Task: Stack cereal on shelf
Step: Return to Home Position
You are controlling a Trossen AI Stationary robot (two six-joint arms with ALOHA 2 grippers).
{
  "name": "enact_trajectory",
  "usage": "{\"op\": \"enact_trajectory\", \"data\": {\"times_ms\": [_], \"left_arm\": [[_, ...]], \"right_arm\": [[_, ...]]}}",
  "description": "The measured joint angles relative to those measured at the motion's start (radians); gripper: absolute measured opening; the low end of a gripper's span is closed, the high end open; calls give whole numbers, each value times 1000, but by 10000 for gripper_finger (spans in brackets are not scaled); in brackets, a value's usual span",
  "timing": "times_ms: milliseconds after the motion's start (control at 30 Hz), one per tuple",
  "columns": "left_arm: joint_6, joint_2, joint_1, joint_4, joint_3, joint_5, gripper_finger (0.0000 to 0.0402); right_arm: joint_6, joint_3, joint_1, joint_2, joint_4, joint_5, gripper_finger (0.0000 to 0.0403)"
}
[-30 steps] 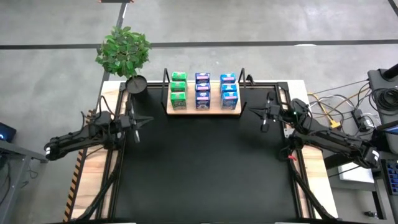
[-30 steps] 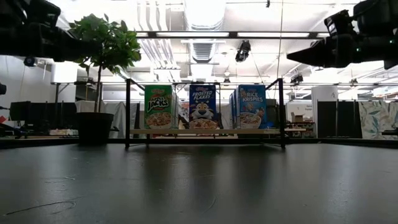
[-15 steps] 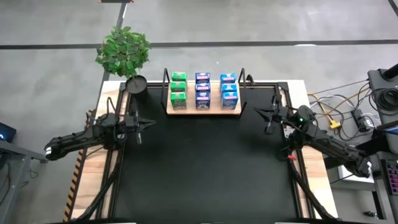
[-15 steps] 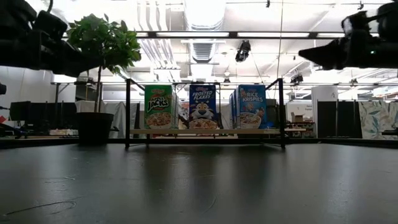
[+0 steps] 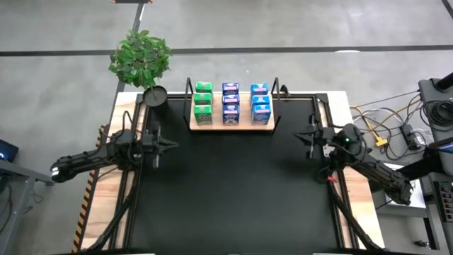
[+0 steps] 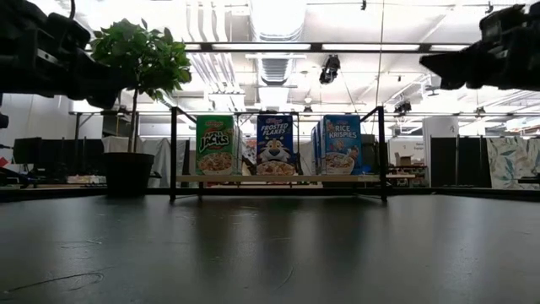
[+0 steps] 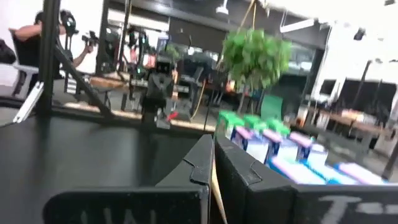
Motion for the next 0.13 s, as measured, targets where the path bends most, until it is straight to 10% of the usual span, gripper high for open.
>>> {"op": "enact_trajectory", "data": {"times_ms": [133], "left_arm": [[-6,11,0,0,0,1,1]], "right_arm": [[-23,0,4,-1,-82,13,9]]}}
